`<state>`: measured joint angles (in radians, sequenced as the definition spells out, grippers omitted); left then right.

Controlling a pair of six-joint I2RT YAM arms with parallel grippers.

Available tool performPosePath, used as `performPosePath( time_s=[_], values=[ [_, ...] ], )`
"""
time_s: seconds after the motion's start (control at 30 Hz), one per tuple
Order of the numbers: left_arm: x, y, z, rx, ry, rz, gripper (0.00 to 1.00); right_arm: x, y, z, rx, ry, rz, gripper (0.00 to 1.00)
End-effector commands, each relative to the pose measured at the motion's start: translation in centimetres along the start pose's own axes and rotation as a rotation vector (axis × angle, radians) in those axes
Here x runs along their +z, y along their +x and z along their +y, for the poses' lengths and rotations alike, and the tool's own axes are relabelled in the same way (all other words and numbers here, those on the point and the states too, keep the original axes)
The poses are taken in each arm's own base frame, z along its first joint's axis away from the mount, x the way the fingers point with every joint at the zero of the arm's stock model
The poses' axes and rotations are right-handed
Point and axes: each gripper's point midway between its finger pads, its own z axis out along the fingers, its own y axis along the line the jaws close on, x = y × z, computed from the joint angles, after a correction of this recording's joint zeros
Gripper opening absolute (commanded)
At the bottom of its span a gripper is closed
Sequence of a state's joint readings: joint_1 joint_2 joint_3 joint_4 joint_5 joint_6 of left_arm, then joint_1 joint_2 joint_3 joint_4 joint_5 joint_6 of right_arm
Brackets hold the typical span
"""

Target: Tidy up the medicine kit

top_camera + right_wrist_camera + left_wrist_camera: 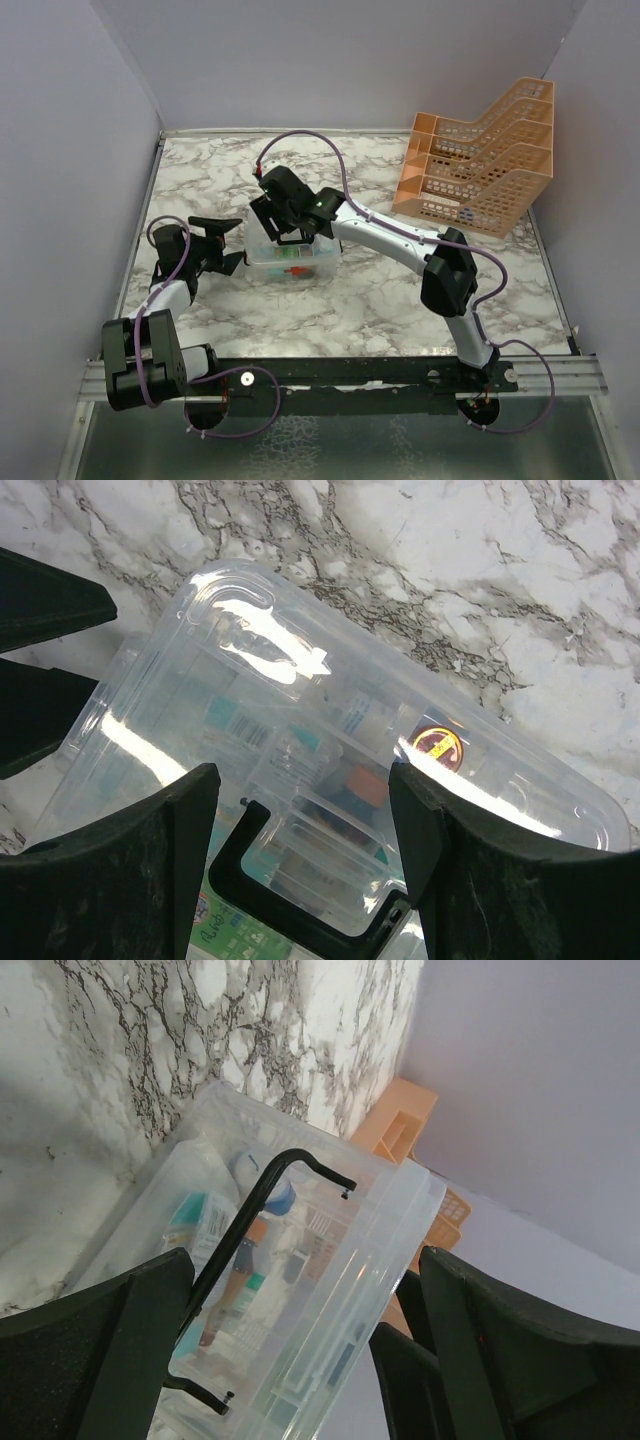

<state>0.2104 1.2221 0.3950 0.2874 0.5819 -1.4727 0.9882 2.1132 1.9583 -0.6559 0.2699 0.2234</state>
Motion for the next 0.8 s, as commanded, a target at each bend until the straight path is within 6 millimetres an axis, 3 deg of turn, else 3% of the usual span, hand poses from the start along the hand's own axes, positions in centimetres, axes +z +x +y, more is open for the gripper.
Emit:
performPosePath(
  time_s=[0.0, 0.27, 0.47, 0.77],
  values=[
    [-0.3, 0.6, -1.1, -0.088, 0.04, 0.037, 0.99, 0.8, 2.6, 0.1, -0.027, 0.011, 0.071, 0.69],
    [0.1, -0.3, 0.9, 0.048, -0.044, -0.002, 0.99, 0.9, 2.8, 0.3, -0.022, 0.004, 0.076, 0.68],
    [0.5, 1.2, 1.2, 0.056, -0.023, 0.091, 0.99, 0.9, 3.0, 0.4, -0.019, -0.001, 0.081, 0.68],
    [-0.6, 2.7, -2.8, -0.094, 0.111, 0.165, 0.99, 1.1, 2.9, 0.4, -0.013, 0.002, 0.079, 0.68]
  ],
)
